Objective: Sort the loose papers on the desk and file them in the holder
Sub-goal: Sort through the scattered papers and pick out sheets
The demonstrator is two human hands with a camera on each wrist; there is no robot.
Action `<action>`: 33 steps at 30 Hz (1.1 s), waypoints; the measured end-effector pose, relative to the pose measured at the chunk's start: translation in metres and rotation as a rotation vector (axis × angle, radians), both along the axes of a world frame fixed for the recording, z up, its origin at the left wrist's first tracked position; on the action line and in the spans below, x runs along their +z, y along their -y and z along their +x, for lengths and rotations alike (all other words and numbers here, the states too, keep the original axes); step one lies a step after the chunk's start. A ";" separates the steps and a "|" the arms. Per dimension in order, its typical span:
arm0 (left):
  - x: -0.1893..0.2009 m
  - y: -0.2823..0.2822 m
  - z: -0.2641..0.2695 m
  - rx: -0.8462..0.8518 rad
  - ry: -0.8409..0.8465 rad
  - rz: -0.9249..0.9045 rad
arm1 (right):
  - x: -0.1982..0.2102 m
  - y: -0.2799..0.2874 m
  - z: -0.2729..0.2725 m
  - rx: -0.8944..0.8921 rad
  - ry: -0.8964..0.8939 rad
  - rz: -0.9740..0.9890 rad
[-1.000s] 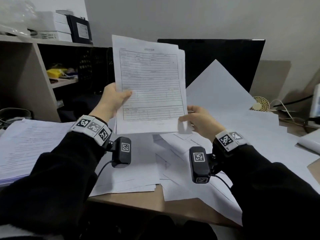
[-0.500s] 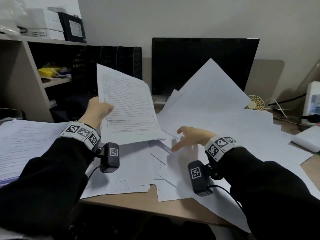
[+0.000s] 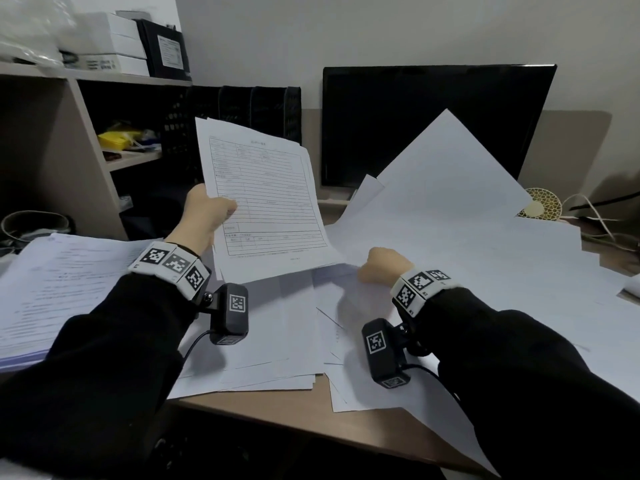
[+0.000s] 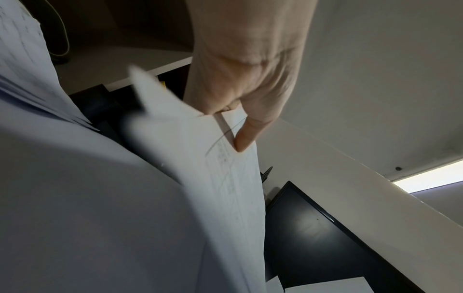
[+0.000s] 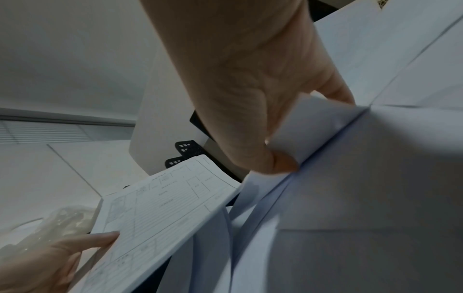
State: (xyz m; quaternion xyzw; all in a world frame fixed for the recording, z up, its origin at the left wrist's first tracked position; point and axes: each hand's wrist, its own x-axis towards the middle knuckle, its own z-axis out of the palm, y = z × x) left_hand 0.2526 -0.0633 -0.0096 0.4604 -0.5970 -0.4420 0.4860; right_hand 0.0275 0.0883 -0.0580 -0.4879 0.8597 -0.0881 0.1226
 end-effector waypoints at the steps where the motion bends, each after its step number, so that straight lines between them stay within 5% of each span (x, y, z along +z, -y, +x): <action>1: 0.000 0.000 -0.002 -0.005 0.003 -0.002 | 0.000 0.000 -0.003 -0.006 -0.019 -0.031; 13: -0.006 0.005 -0.017 -0.045 0.036 0.019 | 0.050 -0.023 -0.068 -0.349 0.132 -0.793; 22: -0.010 -0.017 -0.066 -0.112 0.340 0.077 | 0.079 -0.041 -0.073 -0.147 0.360 -1.085; 26: 0.003 -0.041 -0.083 -0.063 0.509 -0.139 | 0.091 -0.044 -0.064 0.015 0.385 -1.066; 33: 0.026 -0.081 -0.120 -0.632 0.446 -0.221 | 0.093 -0.029 -0.044 0.076 0.735 -1.235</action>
